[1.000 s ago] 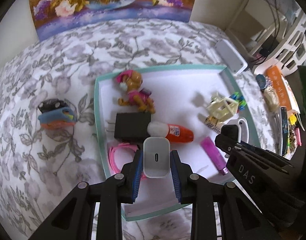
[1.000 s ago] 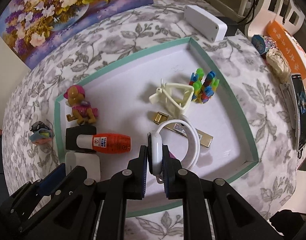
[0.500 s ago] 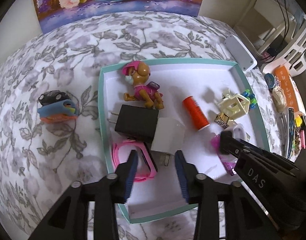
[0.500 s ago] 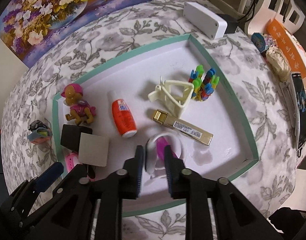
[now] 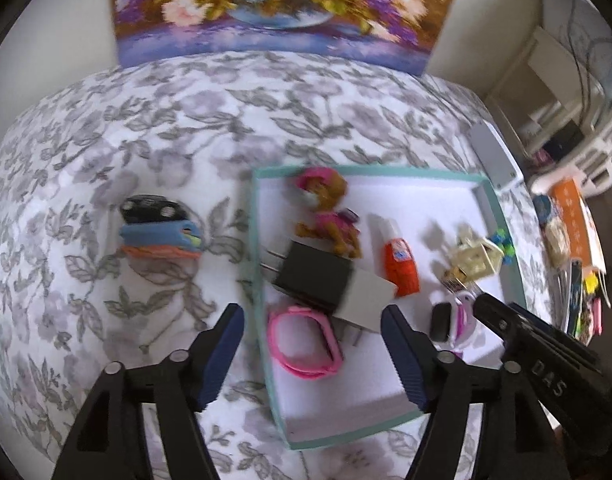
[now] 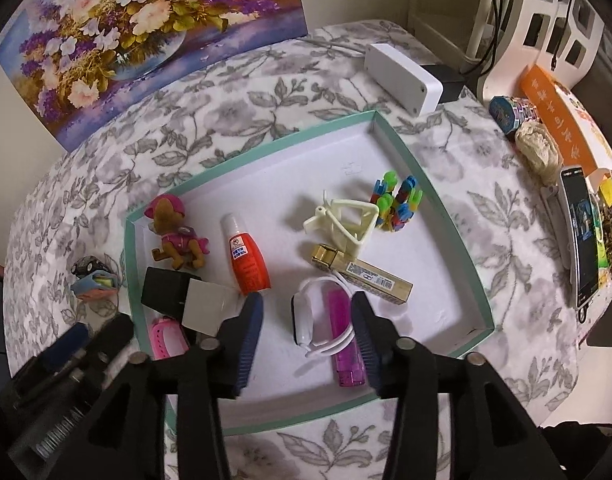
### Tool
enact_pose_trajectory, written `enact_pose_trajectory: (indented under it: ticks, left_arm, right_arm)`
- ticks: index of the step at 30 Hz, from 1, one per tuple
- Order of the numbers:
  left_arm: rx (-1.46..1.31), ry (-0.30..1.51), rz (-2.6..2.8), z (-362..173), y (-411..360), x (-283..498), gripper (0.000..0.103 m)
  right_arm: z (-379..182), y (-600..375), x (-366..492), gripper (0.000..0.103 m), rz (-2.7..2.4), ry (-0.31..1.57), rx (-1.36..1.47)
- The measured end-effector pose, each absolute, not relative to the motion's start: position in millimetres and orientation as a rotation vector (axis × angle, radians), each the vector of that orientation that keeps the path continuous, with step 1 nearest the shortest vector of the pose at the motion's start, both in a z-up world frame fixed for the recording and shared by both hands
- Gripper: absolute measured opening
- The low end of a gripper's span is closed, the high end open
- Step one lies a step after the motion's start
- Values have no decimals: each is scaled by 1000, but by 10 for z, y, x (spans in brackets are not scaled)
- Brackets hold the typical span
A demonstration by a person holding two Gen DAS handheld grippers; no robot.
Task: Organize rigid objects
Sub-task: 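Open both grippers to drop the charger and earphones into the tray, then move both grippers toward the blue-and-orange case and black toy car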
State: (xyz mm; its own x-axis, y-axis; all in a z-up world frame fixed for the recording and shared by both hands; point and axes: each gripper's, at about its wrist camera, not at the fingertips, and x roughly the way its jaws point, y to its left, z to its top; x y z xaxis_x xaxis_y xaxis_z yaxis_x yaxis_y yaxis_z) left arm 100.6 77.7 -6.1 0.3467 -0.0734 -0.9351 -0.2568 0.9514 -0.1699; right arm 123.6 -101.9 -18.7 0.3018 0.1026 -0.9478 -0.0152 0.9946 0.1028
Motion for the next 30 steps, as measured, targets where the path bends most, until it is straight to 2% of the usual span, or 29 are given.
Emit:
enact_pose_trajectory:
  ticks: [3, 8, 11, 16, 17, 21, 30]
  left_arm:
    - [-333, 1199, 172, -43, 954, 990, 81]
    - [-352, 1169, 243, -35, 1209, 958, 87]
    - [-359, 1154, 282, -46, 1343, 938, 93]
    - [-389, 1146, 314, -84, 1496, 901, 98]
    - [-392, 1143, 320, -85, 1520, 897, 102]
    - [-384, 1109, 364, -65, 1626, 873, 103]
    - [-366, 1023, 446, -6, 1876, 802, 103]
  right_arm:
    - [-206, -962, 1232, 57, 88, 1263, 64]
    - [-229, -855, 1212, 60, 94, 1258, 26]
    - [-241, -810, 1202, 71, 92, 1254, 16]
    - [-240, -743, 1191, 74, 87, 1238, -9]
    - [-237, -733, 1190, 77, 86, 1233, -12]
    - [-224, -699, 1189, 84, 101, 1224, 1]
    - [-196, -619, 1179, 85, 102, 1186, 3]
